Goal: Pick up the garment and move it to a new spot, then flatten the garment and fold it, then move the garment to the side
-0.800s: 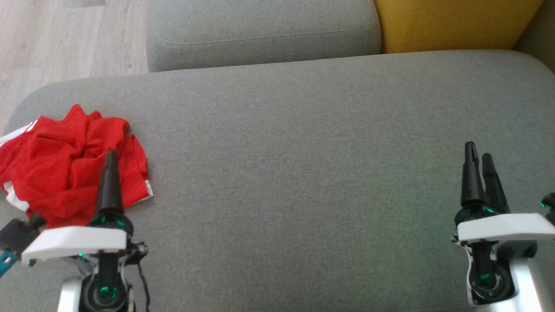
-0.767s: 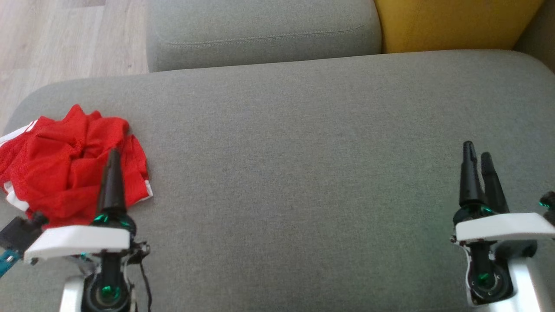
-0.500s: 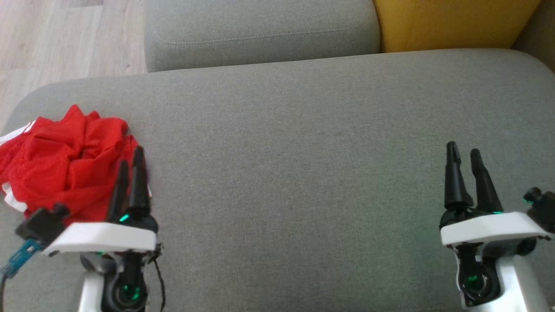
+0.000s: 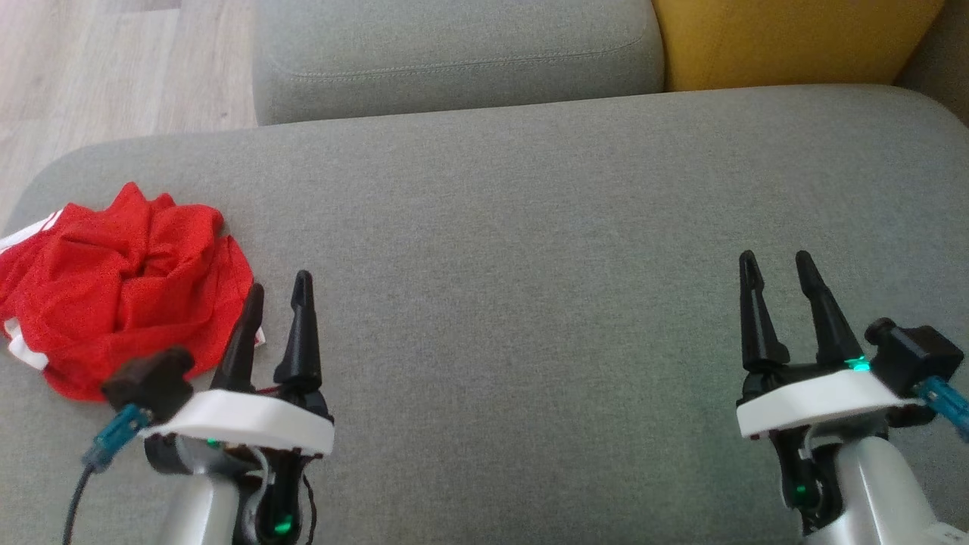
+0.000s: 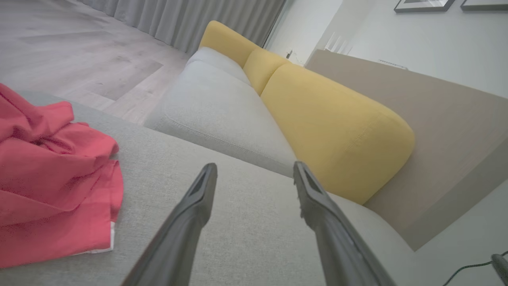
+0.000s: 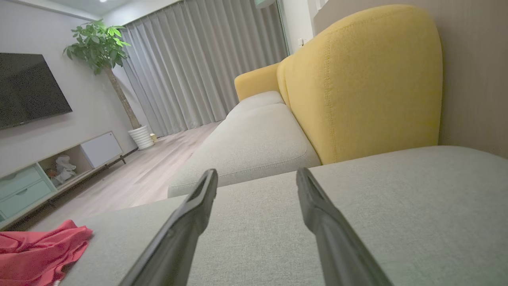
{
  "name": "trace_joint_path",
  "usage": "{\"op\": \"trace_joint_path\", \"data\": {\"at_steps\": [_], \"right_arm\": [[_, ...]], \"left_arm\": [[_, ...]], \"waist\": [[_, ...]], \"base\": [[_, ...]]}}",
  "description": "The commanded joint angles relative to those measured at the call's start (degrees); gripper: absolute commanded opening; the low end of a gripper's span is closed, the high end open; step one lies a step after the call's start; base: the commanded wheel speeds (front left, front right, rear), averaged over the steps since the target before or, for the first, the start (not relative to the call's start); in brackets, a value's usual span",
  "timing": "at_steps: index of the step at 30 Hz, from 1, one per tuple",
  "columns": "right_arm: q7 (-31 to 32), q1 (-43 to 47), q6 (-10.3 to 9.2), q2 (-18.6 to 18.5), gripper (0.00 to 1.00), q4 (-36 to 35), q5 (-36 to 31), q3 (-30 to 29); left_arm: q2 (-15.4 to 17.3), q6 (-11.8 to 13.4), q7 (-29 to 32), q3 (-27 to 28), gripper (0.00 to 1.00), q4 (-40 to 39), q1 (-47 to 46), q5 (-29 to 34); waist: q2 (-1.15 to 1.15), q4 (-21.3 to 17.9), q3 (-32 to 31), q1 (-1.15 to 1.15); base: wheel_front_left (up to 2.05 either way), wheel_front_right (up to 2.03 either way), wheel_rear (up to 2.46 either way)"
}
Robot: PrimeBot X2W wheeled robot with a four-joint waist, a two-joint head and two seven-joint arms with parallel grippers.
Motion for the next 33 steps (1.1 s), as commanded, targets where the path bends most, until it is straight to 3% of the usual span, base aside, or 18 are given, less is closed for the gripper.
{"op": "trace_joint_path", "data": {"at_steps": [1, 22, 26, 33], "right_arm": [[-1.1, -2.8, -0.03, -0.5, 1.0, -1.9, -3.3, 1.0], [-4.4, -2.4, -0.04, 0.3, 1.0, -1.4, -18.7, 2.5], [-5.1, -2.3, -0.04, 0.3, 1.0, -1.4, -17.2, 2.6], [-6.0, -2.4, -0.04, 0.3, 1.0, 1.5, -12.8, 2.9]], "left_arm": [[1.5, 1.1, -1.2, 0.1, 1.0, -1.7, -2.6, 3.4], [6.8, 12.3, -4.5, -9.3, 1.0, 2.0, -4.7, 18.1], [6.0, 12.7, -5.2, -9.1, 1.0, 1.6, -4.5, 17.5], [3.5, 9.7, -6.3, -6.0, 1.0, 3.0, -3.1, 16.8]], "waist": [[0.0, 0.0, 0.0, 0.0], [0.0, 0.0, 0.2, 0.0], [0.0, 0.0, 0.1, 0.0], [0.0, 0.0, 0.0, 0.0]], "base": [[0.0, 0.0, 0.0], [0.0, 0.0, 0.0], [0.0, 0.0, 0.0], [0.0, 0.0, 0.0]]}}
